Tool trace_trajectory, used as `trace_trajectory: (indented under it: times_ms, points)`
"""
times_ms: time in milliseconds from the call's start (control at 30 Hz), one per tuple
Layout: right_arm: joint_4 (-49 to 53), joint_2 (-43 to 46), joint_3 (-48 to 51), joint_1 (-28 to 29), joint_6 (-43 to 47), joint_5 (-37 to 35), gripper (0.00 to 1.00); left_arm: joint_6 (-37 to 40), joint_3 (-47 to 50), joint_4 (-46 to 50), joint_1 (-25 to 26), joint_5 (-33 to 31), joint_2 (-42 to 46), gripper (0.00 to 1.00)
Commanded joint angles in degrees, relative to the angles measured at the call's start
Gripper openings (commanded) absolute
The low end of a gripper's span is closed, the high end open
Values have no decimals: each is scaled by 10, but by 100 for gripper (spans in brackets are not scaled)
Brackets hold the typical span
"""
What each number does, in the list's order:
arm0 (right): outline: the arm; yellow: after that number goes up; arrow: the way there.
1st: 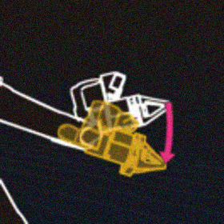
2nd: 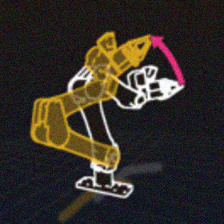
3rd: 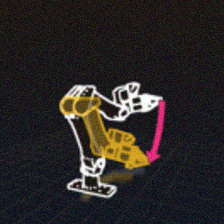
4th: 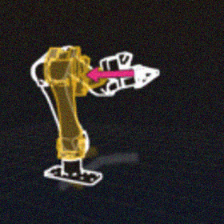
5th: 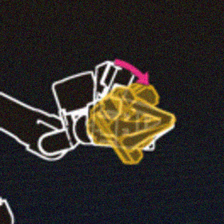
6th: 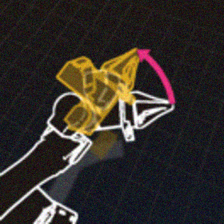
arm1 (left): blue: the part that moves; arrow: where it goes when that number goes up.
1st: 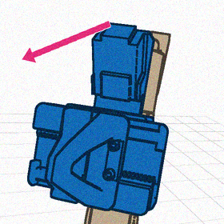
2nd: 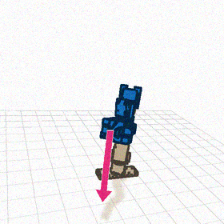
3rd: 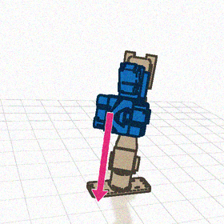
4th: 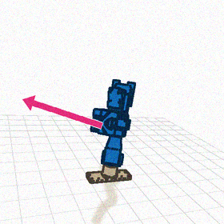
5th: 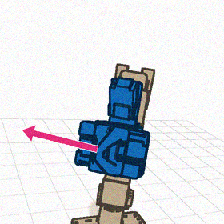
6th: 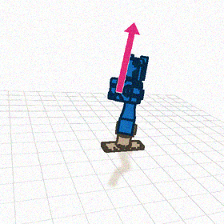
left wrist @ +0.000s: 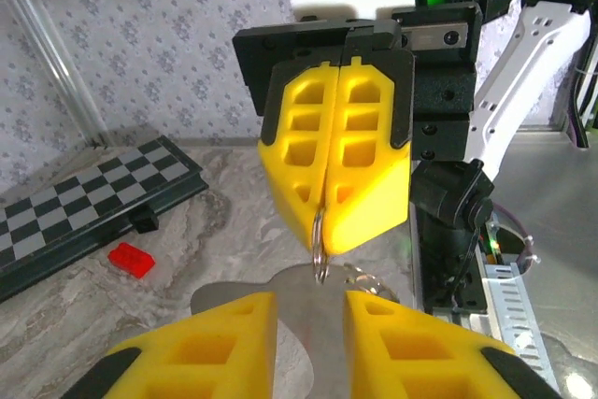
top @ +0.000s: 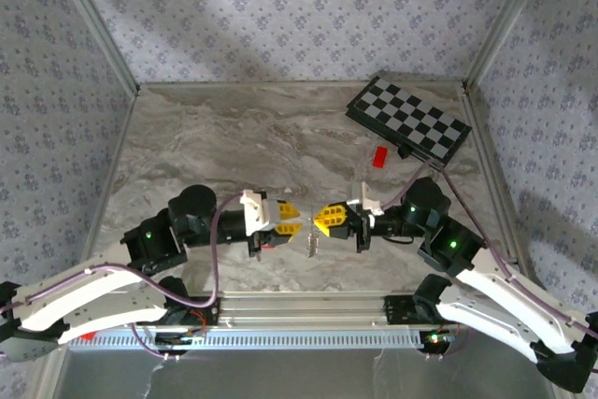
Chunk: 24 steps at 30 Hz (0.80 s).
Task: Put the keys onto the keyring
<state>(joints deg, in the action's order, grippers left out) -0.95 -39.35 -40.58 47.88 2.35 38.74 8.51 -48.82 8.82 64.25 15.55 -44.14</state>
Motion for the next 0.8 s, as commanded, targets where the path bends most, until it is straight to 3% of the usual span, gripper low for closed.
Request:
trace_trajectory:
  times_ms: [0,233,333,767]
  points:
    - [-73,13,22,-1,-34,4,0,-21,12,-47,2,2,15,28]
    - [-357,19,117,-6,-188,-15,0,-53,45,-134,2,25,12,33]
    - [-435,20,139,-11,-230,-28,0,-60,49,-157,2,33,6,33]
    - [-509,6,150,-13,-271,-16,0,-79,59,-257,2,38,-15,34]
